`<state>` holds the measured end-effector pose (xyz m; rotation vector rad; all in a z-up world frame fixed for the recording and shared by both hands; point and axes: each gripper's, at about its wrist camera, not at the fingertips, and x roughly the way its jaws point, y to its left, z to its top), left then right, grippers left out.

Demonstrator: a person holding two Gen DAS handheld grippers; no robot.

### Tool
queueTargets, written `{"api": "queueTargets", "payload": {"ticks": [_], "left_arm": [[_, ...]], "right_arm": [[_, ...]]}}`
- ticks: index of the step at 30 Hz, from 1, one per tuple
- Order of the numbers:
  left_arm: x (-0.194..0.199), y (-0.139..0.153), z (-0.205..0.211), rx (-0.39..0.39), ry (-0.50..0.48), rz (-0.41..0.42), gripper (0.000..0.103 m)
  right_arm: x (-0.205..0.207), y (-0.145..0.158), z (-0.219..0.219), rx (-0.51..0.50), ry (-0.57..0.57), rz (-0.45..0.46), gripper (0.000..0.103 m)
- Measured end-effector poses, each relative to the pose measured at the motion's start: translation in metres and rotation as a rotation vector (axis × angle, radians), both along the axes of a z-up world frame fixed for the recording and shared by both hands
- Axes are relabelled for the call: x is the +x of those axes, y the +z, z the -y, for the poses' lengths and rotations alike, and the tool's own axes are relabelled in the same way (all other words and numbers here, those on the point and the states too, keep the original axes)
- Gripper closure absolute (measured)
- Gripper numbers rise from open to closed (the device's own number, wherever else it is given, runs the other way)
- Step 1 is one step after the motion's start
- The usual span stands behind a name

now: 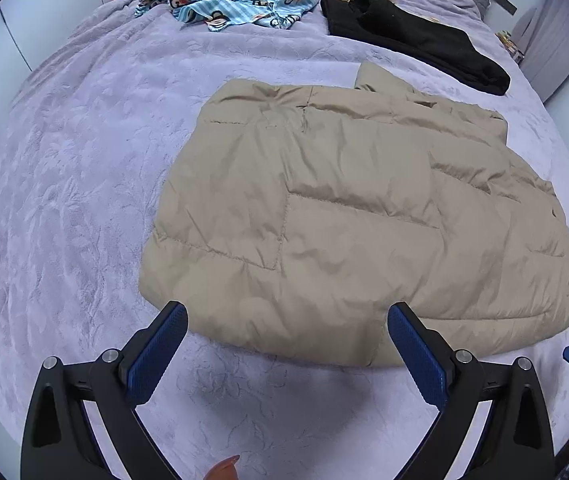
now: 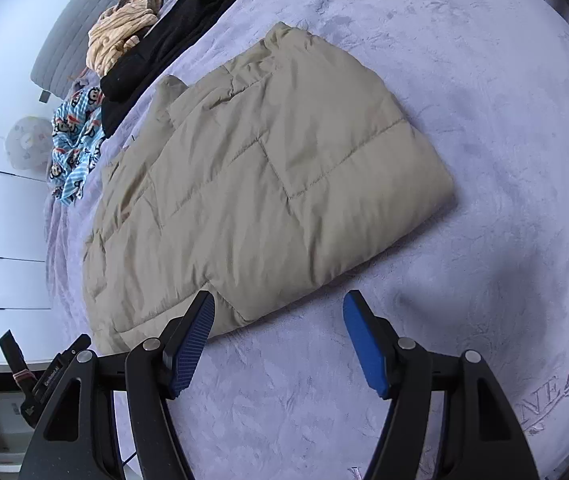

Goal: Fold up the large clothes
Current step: 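Move both open tools to the folded edge of the jacket, then grasp the folded jacket with both tools and fold it over again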

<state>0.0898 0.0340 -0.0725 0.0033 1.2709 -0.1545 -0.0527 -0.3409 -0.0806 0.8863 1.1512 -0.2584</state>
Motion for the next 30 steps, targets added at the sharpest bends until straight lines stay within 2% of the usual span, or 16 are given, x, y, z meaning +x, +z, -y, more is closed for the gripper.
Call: {"api": "queueTargets", "payload": {"ticks": [3, 4, 5, 9, 13, 17, 23, 25, 28, 30], "left_arm": [[-0.005, -0.003, -0.003, 0.0, 0.027, -0.009, 0.003], [-0.006, -0.004, -0.005, -0.011, 0.04, -0.018, 0.003], [-0.007, -0.007, -0.007, -0.031, 0.044, -0.035, 0.003], [-0.015, -0.015, -0.013, -0.072, 0.068, -0.042, 0.001], [-0.018, -0.024, -0.017, -0.082, 0.085, -0.07, 0.001], [-0.017, -0.034, -0.02, -0.029, 0.089, -0.1, 0.001], [-0.011, -0.043, -0.04, -0.118, 0.137, -0.116, 0.001], [-0.008, -0.049, -0.05, -0.192, 0.156, -0.141, 0.001], [-0.007, -0.062, -0.072, -0.407, 0.234, -0.185, 0.001], [-0.007, -0.072, -0.088, -0.518, 0.298, -0.203, 0.001]], "right_arm": [[-0.004, -0.003, -0.001, 0.019, -0.014, 0.004, 0.031], [-0.005, -0.004, -0.002, 0.026, -0.018, 0.006, 0.022], [-0.006, -0.004, -0.002, 0.032, -0.022, 0.013, 0.019], [-0.011, -0.009, -0.004, 0.052, -0.038, 0.024, 0.019], [-0.012, -0.018, -0.005, 0.097, -0.058, 0.023, 0.0], [-0.011, -0.029, -0.009, 0.139, -0.071, 0.026, 0.0], [-0.007, -0.042, -0.01, 0.208, -0.085, 0.021, 0.0], [-0.006, -0.05, -0.006, 0.249, -0.106, 0.01, 0.0], [-0.008, -0.061, 0.002, 0.313, -0.156, 0.034, 0.0], [-0.008, -0.066, 0.008, 0.348, -0.187, 0.066, 0.0]]}}
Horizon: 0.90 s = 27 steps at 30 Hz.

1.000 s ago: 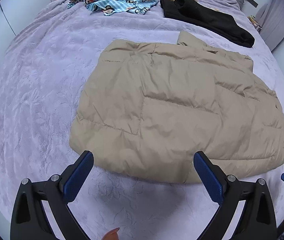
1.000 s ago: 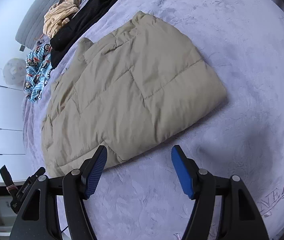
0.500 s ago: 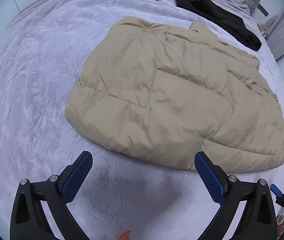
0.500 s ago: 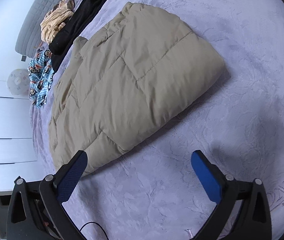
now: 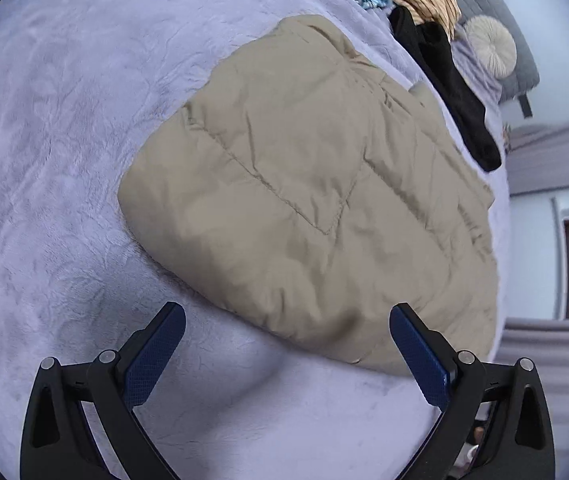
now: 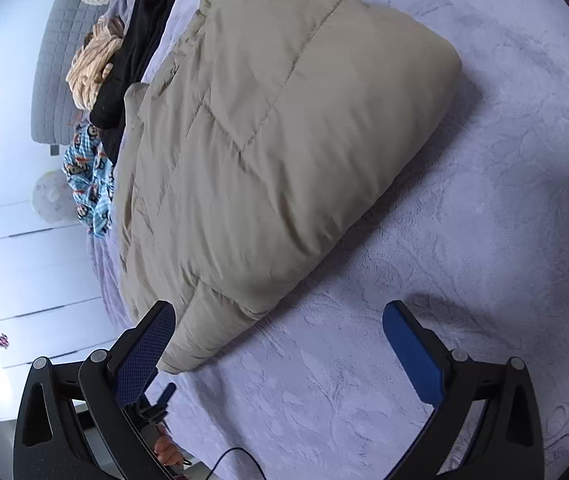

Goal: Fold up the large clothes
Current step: 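Grasp the folded jacket with both tools and fold it over again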

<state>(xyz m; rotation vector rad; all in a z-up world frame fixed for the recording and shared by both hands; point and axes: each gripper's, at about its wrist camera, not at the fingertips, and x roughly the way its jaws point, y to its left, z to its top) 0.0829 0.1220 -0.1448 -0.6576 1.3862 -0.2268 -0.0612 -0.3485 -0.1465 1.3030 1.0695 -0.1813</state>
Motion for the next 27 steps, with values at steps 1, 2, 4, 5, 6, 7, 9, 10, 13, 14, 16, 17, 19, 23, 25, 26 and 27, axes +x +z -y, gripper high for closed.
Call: {"api": "queueTargets", "payload": {"ticks": [1, 2, 4, 5, 6, 7, 9, 10, 13, 14, 16, 17, 19, 23, 25, 26, 27], "left_arm": [[0.0, -0.007, -0.006, -0.041, 0.024, -0.012, 0.001], [0.001, -0.015, -0.011, -0.076, 0.041, -0.027, 0.001], [0.001, -0.032, -0.016, -0.12, 0.055, -0.061, 0.001], [0.003, -0.04, -0.015, -0.131, 0.057, -0.077, 0.001], [0.005, -0.047, -0.014, -0.134, 0.057, -0.086, 0.001], [0.009, -0.051, -0.01, -0.134, 0.057, -0.087, 0.001], [0.018, -0.05, -0.004, -0.148, 0.063, -0.058, 0.001], [0.024, -0.048, -0.002, -0.159, 0.066, -0.038, 0.001], [0.042, -0.044, 0.006, -0.165, 0.081, -0.001, 0.001], [0.047, -0.046, 0.007, -0.163, 0.089, -0.002, 0.001], [0.054, -0.052, 0.008, -0.143, 0.106, -0.012, 0.001], [0.055, -0.055, 0.007, -0.13, 0.119, -0.013, 0.009], [0.053, -0.054, 0.007, -0.128, 0.129, 0.015, 0.044], [0.052, -0.033, 0.01, -0.138, 0.036, 0.108, 0.081], [0.053, -0.014, 0.017, -0.073, -0.05, 0.165, 0.084], [0.051, -0.004, 0.02, -0.045, -0.09, 0.198, 0.085], [0.049, 0.006, 0.022, -0.032, -0.12, 0.226, 0.087]], "right_arm": [[0.0, -0.002, 0.002, 0.011, -0.012, 0.013, 0.0], [0.001, -0.004, 0.003, 0.023, -0.023, 0.027, 0.0], [0.004, -0.009, 0.006, 0.048, -0.042, 0.048, 0.0], [0.006, -0.013, 0.008, 0.063, -0.05, 0.056, 0.0], [0.008, -0.017, 0.009, 0.08, -0.057, 0.063, 0.0], [0.011, -0.023, 0.009, 0.099, -0.066, 0.07, 0.0], [0.019, -0.032, 0.009, 0.135, -0.08, 0.08, 0.0], [0.024, -0.035, 0.009, 0.15, -0.084, 0.087, 0.0], [0.041, -0.035, 0.009, 0.165, -0.085, 0.143, 0.0], [0.047, -0.032, 0.01, 0.158, -0.081, 0.163, 0.0], [0.06, -0.029, 0.011, 0.142, -0.067, 0.189, 0.0], [0.066, -0.03, 0.011, 0.135, -0.057, 0.187, 0.0], [0.073, -0.036, 0.01, 0.122, -0.046, 0.159, 0.0], [0.071, -0.04, 0.012, 0.102, -0.083, 0.087, 0.021], [0.068, -0.04, 0.013, 0.119, -0.102, 0.085, 0.058], [0.066, -0.036, 0.013, 0.111, -0.104, 0.098, 0.064], [0.065, -0.03, 0.012, 0.094, -0.095, 0.111, 0.073]]}}
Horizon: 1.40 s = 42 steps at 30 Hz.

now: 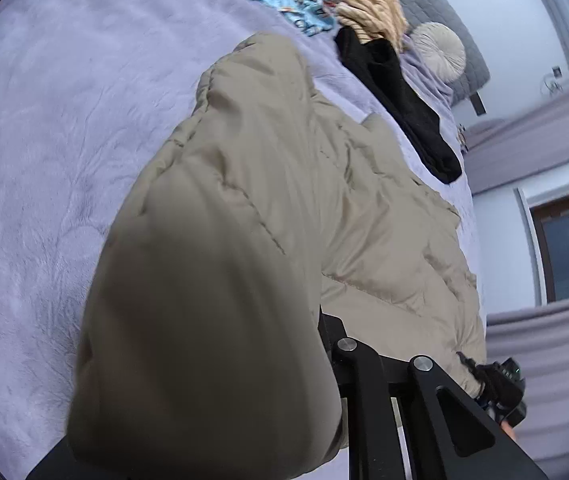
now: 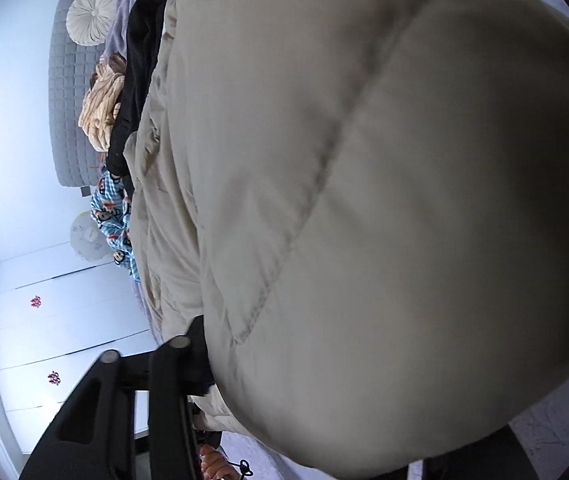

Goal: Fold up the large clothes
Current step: 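Grasp the folded jacket with both tools and fold it over again, then open both tools and withdraw them from the folded jacket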

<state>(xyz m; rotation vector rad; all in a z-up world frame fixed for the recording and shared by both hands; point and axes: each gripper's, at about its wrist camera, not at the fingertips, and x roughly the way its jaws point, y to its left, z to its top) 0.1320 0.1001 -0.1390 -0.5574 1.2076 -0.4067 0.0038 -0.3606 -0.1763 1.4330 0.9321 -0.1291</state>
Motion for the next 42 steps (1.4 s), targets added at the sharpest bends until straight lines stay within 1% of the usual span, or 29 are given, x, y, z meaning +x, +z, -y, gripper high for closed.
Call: {"api": "queueTargets", "payload": {"ticks": [1, 3, 7, 11, 16, 21, 25, 27, 28, 29, 30, 31, 32, 33, 34, 36, 38, 39, 42], "left_arm": [[-0.002, 0.009, 0.001, 0.006, -0.024, 0.025, 0.087], [-0.005, 0.022, 0.003, 0.013, -0.066, 0.056, 0.087], [-0.017, 0.037, -0.003, 0.012, -0.133, 0.073, 0.087], [-0.04, 0.041, -0.016, 0.014, -0.195, 0.049, 0.087], [-0.086, 0.039, -0.038, 0.028, -0.239, -0.012, 0.087], [-0.133, 0.021, -0.056, 0.039, -0.207, -0.088, 0.087], [-0.151, -0.003, -0.056, 0.08, -0.155, -0.135, 0.086], [-0.152, -0.01, -0.055, 0.094, -0.139, -0.143, 0.083], [-0.151, -0.014, -0.054, 0.113, -0.128, -0.154, 0.073], [-0.154, -0.016, -0.058, 0.135, -0.11, -0.168, 0.058], [-0.156, -0.018, -0.061, 0.16, -0.084, -0.184, 0.051], [-0.158, -0.019, -0.065, 0.174, -0.061, -0.193, 0.046], [-0.162, -0.018, -0.069, 0.175, -0.046, -0.2, 0.046], [-0.165, -0.015, -0.074, 0.185, -0.036, -0.202, 0.046], [-0.171, -0.009, -0.077, 0.209, -0.026, -0.2, 0.046], [-0.181, 0.004, -0.085, 0.25, -0.019, -0.178, 0.046], [-0.194, 0.015, -0.094, 0.29, -0.007, -0.15, 0.046], [-0.199, 0.018, -0.1, 0.303, 0.004, -0.148, 0.046], [-0.211, 0.014, -0.121, 0.328, 0.05, -0.21, 0.046]], "right_arm": [[0.0, 0.008, -0.002, -0.029, 0.014, 0.011, 0.077], [-0.001, 0.022, -0.006, -0.074, 0.037, 0.037, 0.08], [-0.013, 0.045, -0.016, -0.118, 0.052, 0.075, 0.082], [-0.041, 0.056, -0.029, -0.135, 0.049, 0.076, 0.082], [-0.084, 0.052, -0.047, -0.12, 0.041, 0.039, 0.082], [-0.121, 0.046, -0.058, -0.086, 0.042, -0.021, 0.082], [-0.13, 0.022, -0.059, -0.049, 0.03, -0.051, 0.082], [-0.126, 0.017, -0.055, -0.046, 0.037, -0.056, 0.081], [-0.125, 0.017, -0.054, -0.054, 0.047, -0.054, 0.08], [-0.122, 0.017, -0.054, -0.062, 0.06, -0.055, 0.079], [-0.121, 0.015, -0.053, -0.06, 0.064, -0.058, 0.076], [-0.121, 0.012, -0.052, -0.048, 0.061, -0.066, 0.07], [-0.122, 0.009, -0.05, -0.038, 0.054, -0.086, 0.067], [-0.123, 0.007, -0.049, -0.032, 0.049, -0.105, 0.06], [-0.124, 0.007, -0.048, -0.036, 0.051, -0.118, 0.054], [-0.127, 0.014, -0.047, -0.062, 0.065, -0.135, 0.052], [-0.13, 0.026, -0.048, -0.098, 0.102, -0.139, 0.051], [-0.13, 0.031, -0.05, -0.12, 0.122, -0.139, 0.049], [-0.136, 0.045, -0.055, -0.188, 0.187, -0.149, 0.049]]}}
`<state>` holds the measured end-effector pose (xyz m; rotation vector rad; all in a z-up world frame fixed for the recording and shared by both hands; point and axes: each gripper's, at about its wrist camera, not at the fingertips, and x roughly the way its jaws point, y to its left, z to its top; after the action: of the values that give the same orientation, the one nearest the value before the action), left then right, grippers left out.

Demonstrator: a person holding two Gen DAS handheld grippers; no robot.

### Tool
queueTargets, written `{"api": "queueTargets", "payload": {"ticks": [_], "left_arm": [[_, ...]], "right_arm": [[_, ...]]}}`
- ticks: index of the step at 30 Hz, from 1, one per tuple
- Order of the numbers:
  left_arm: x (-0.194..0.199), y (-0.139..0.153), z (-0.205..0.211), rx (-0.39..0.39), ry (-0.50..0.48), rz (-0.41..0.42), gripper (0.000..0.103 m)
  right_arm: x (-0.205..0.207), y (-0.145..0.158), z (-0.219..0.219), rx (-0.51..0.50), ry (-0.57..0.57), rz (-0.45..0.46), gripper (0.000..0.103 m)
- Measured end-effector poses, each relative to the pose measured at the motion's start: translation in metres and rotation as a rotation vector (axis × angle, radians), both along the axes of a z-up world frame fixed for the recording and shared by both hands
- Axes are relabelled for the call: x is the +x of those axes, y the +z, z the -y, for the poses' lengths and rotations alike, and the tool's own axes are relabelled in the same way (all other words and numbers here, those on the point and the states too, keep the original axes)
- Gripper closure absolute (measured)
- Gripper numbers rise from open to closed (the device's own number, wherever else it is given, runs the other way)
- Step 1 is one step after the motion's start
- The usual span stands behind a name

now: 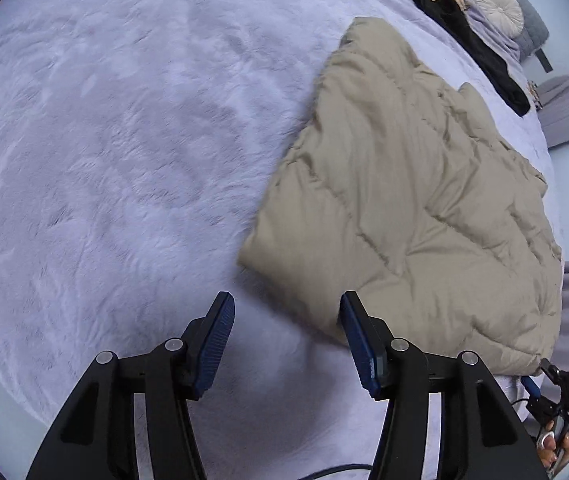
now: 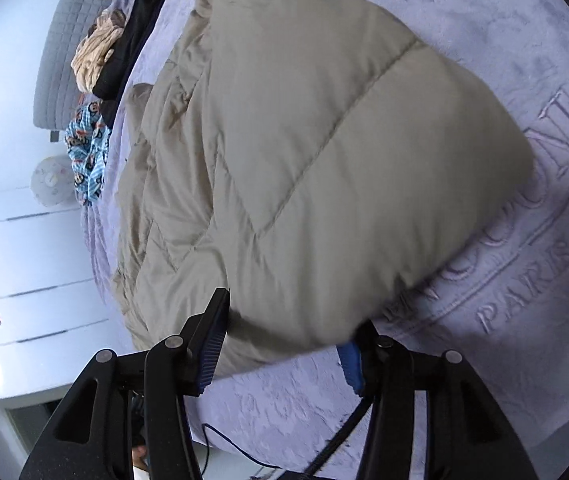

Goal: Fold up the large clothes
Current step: 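Open both tools and withdraw them from the folded jacket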

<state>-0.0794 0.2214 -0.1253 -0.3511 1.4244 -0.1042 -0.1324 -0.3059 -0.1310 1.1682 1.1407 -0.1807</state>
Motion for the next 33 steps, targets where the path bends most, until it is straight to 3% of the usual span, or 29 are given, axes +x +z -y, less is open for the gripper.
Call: {"api": "queueTargets", "payload": {"ticks": [2, 7, 13, 14, 16, 24, 33], "left_arm": [[-0.01, 0.001, -0.008, 0.026, 0.01, -0.017, 0.046], [-0.036, 0.023, 0.013, 0.11, -0.067, 0.007, 0.046], [-0.061, 0.051, 0.045, 0.114, -0.121, 0.057, 0.045], [-0.063, 0.055, 0.052, 0.11, -0.121, 0.062, 0.027], [-0.071, 0.064, 0.06, 0.12, -0.109, 0.086, 0.0], [-0.085, 0.075, 0.075, 0.154, -0.115, 0.105, 0.0], [-0.035, 0.076, 0.048, 0.163, -0.152, 0.116, 0.0]], "right_arm": [[-0.003, 0.007, 0.0, -0.023, 0.025, -0.013, 0.049], [-0.023, 0.02, -0.001, -0.068, 0.075, -0.012, 0.049], [-0.038, 0.034, -0.021, -0.133, 0.167, 0.004, 0.042], [-0.047, 0.037, -0.024, -0.14, 0.188, 0.01, 0.04], [-0.054, 0.042, -0.034, -0.152, 0.231, 0.022, 0.038], [-0.075, 0.044, -0.058, -0.171, 0.338, 0.003, 0.036], [-0.054, 0.044, -0.094, -0.205, 0.327, 0.014, 0.029]]}}
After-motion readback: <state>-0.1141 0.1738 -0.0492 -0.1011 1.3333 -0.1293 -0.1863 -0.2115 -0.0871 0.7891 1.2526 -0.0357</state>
